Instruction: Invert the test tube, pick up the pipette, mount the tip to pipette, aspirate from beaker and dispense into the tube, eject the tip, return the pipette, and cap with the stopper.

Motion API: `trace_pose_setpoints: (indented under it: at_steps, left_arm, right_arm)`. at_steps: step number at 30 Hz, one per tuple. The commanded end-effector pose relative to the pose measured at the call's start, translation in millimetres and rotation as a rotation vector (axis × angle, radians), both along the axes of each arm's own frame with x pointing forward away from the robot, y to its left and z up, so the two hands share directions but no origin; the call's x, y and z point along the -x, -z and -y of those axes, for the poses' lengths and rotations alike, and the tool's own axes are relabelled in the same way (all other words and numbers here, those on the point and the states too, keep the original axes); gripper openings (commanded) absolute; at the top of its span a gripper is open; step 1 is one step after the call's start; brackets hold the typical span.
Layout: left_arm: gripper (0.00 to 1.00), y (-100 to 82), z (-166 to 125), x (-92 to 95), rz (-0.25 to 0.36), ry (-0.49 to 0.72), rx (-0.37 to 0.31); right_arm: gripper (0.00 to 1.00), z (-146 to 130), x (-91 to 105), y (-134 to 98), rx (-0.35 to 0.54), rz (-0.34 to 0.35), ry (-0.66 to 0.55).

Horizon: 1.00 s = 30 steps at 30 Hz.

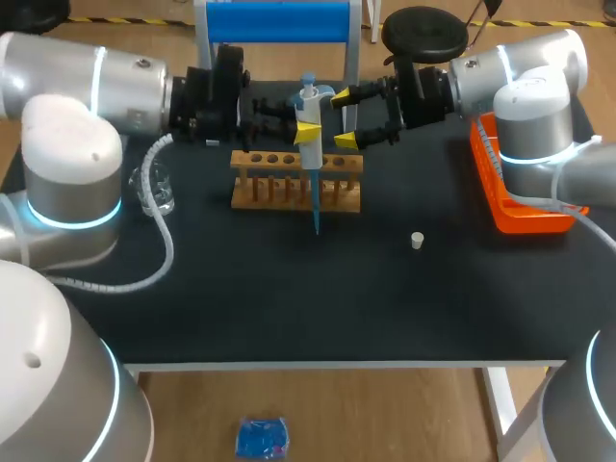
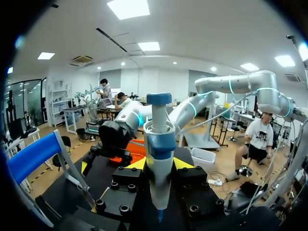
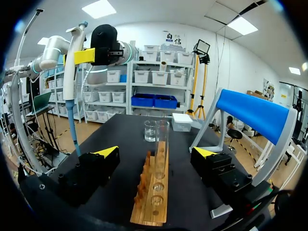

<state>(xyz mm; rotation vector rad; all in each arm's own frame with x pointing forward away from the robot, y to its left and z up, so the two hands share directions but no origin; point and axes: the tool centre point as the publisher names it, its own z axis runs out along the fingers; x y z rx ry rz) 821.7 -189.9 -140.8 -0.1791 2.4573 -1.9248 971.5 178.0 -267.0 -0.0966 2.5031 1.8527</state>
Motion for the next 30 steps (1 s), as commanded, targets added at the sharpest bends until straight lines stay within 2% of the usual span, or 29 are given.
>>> trace_pose_setpoints:
  at_steps: [1,9,13,30]
  left_arm:
    - [0.00,5.4,-0.3,6.5,0.017,-0.075,0.015]
    - [0.00,2.3,-4.6,3.4,0.035,-0.098,0.013]
    - [0.00,2.0,-3.9,1.5,0.015,-0.078,-0.016]
    - [0.00,7.0,-2.4,0.4,-0.008,-0.064,-0.056]
  right_arm:
    - [1.00,0.1,-0.4,0.6,-0.001,0.000,-0.001]
    - [1.00,0.1,-0.4,0.6,-0.001,0.000,-0.001]
    - [1.00,0.1,-0.4,0.6,-0.001,0.000,-0.001]
    - [1.00,0.1,-0.4,0.6,-0.001,0.000,-0.001]
